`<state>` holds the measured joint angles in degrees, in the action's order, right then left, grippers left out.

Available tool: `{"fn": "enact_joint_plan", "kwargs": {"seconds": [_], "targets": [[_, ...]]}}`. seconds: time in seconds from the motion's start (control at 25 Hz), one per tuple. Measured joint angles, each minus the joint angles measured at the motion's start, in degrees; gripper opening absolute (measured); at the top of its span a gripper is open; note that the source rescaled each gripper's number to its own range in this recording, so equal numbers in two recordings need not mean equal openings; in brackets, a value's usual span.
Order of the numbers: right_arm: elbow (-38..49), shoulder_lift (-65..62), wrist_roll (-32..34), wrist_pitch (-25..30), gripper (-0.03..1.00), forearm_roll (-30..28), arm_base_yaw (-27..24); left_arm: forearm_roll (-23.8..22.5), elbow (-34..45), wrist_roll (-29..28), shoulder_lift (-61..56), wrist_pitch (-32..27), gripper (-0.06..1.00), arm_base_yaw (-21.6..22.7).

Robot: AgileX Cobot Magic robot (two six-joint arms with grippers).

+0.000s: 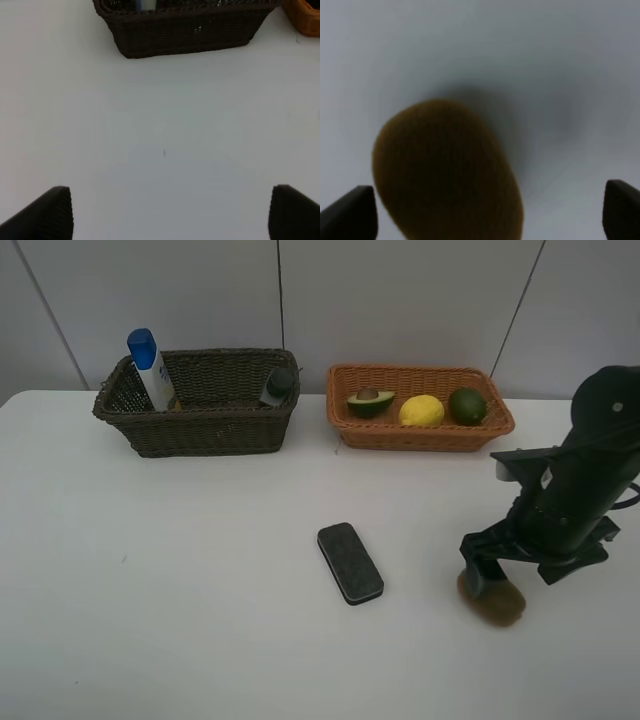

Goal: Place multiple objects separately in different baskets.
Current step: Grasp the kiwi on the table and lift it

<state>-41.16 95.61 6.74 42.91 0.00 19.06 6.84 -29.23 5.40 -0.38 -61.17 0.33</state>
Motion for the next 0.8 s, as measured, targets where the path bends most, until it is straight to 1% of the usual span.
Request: {"fn": "enact_joint_plan", "kwargs": {"seconds": [0.24, 0.48, 0.56, 0.6, 0.68, 0.8], "targets": [[0.0, 4.5, -0.9, -2.9, 1.00, 0.0, 0.0, 0.0, 0.0, 0.0, 0.0, 0.0, 1.00, 0.0], [0.0, 7.1, -1.1, -3.7, 1.00, 0.0, 0.0, 0.0, 0.0, 0.0, 0.0, 0.0, 1.00, 0.0], [0.0, 7.3, -1.1, -4.2, 0.96, 0.0, 0.0, 0.0, 0.0, 0.0, 0.0, 0.0, 1.00, 0.0], [0.0, 7.3, -1.1, -4.7, 0.90, -0.3, 0.0, 0.0, 0.0, 0.0, 0.0, 0.0, 1.00, 0.0], [0.0, 7.3, -1.1, -5.5, 0.73, -0.5, 0.0, 0.0, 0.0, 0.0, 0.0, 0.0, 1.00, 0.0], [0.0, 7.3, -1.1, -6.1, 0.32, -0.5, 0.0, 0.0, 0.0, 0.0, 0.0, 0.0, 1.00, 0.0]]}}
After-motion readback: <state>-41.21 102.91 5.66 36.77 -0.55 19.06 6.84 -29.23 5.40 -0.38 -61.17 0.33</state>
